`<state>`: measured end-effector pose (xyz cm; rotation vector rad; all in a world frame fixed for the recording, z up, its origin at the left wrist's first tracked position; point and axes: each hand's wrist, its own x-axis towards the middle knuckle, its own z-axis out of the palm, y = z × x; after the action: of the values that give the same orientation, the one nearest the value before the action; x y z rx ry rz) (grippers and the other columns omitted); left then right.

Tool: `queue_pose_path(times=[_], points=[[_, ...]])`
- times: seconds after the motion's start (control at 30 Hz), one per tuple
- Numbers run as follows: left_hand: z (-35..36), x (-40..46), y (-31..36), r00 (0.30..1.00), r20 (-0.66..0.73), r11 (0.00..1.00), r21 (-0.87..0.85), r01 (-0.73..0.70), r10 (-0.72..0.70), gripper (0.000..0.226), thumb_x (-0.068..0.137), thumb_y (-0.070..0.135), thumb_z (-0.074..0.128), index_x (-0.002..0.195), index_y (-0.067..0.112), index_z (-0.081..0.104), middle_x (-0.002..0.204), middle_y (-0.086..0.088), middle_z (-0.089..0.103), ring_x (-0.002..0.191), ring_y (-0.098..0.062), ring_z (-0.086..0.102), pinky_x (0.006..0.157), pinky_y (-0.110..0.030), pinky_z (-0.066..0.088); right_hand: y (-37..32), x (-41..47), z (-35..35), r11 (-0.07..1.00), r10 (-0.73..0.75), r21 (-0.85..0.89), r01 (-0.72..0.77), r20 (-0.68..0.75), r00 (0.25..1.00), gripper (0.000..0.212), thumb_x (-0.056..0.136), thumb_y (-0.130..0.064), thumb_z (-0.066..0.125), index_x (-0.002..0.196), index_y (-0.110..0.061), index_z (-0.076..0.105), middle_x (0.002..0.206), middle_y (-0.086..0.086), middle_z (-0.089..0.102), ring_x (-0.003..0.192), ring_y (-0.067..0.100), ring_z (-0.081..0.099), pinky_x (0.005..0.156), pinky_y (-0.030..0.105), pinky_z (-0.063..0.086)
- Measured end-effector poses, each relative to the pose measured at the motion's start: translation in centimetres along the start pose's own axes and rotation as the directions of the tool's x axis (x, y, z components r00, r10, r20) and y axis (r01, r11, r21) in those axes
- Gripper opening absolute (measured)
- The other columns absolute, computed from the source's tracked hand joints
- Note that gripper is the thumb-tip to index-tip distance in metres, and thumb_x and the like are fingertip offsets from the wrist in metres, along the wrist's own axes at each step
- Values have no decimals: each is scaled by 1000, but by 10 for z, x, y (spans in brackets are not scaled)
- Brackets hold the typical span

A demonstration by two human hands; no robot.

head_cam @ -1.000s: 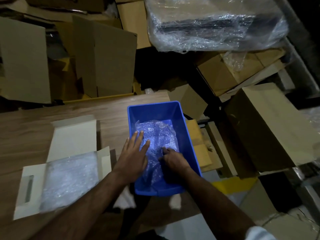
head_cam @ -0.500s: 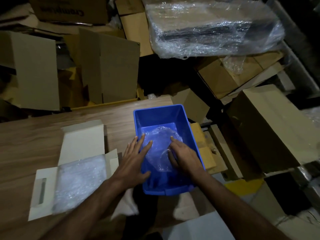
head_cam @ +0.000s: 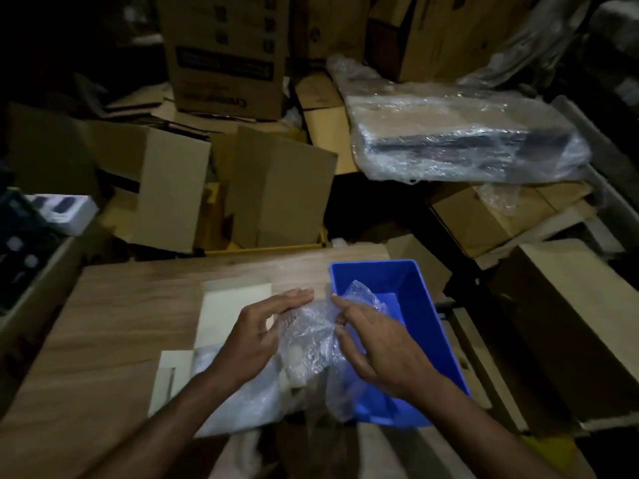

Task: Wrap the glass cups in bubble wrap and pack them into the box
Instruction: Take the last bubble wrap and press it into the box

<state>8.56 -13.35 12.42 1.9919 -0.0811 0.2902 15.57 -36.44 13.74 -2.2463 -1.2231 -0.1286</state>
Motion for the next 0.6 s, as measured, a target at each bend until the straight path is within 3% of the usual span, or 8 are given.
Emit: queue_pose_path(times=[0.13,0.23,0.3,0.33,0.4,0.47,0.53,0.6], points=[[-50,-28,2,995,-5,995,-21,96,-96,34,99,-1,59,117,23,74,122,15,72,131,-7,56,107,-28,45,-37,36,15,989,14,149,-17,20,1000,14,106,-36,45,107,-25,53,83,-12,60,72,7,57,62,27,44],[-65,-44,-2,973,-176,983,-125,131,-152,22,100,1,56,103,13,75,100,1,76,100,-15,71,85,-24,55,-55,60,34,899,129,410,-154,86,988,14,106,-34,48,99,-23,52,68,-4,61,59,12,57,54,36,45],[-65,-49,-4,913,-302,945,-261,198,-274,20,102,7,52,97,6,71,85,-8,75,78,-18,73,68,-28,57,-68,75,51,681,304,643,-349,186,934,19,105,-30,53,97,-13,57,68,1,67,60,16,62,52,31,50],[-64,-50,-4,873,-341,918,-309,247,-350,21,103,12,52,95,5,70,77,-9,75,68,-18,71,60,-28,55,-73,82,59,511,398,721,-468,284,872,23,103,-30,55,97,-9,61,74,2,70,66,18,65,57,29,54],[-65,-52,-10,776,-394,857,-374,354,-493,29,104,23,53,90,3,69,62,-5,71,52,-14,63,47,-23,47,-82,88,72,25,452,756,-654,575,682,39,101,-42,56,103,-7,74,98,11,75,89,26,70,83,38,59],[-71,-54,-19,648,-433,771,-469,432,-626,33,104,27,55,83,7,70,54,0,65,50,-12,60,44,-20,45,-87,79,85,-436,341,661,-611,749,567,64,95,-61,55,116,-4,75,123,21,70,116,35,65,107,51,46],[-78,-60,-31,537,-463,707,-511,488,-705,35,103,26,54,74,11,67,51,4,58,45,-6,57,40,-17,41,-92,59,94,-595,277,625,-505,749,602,88,80,-74,66,131,-3,66,135,24,62,126,38,58,113,50,39],[-81,-66,-40,480,-472,673,-510,535,-739,37,103,24,53,69,15,63,51,5,55,37,-2,51,37,-16,36,-102,45,100,-549,264,641,-537,742,616,92,66,-65,85,132,-4,65,135,23,63,122,34,61,107,43,45]])
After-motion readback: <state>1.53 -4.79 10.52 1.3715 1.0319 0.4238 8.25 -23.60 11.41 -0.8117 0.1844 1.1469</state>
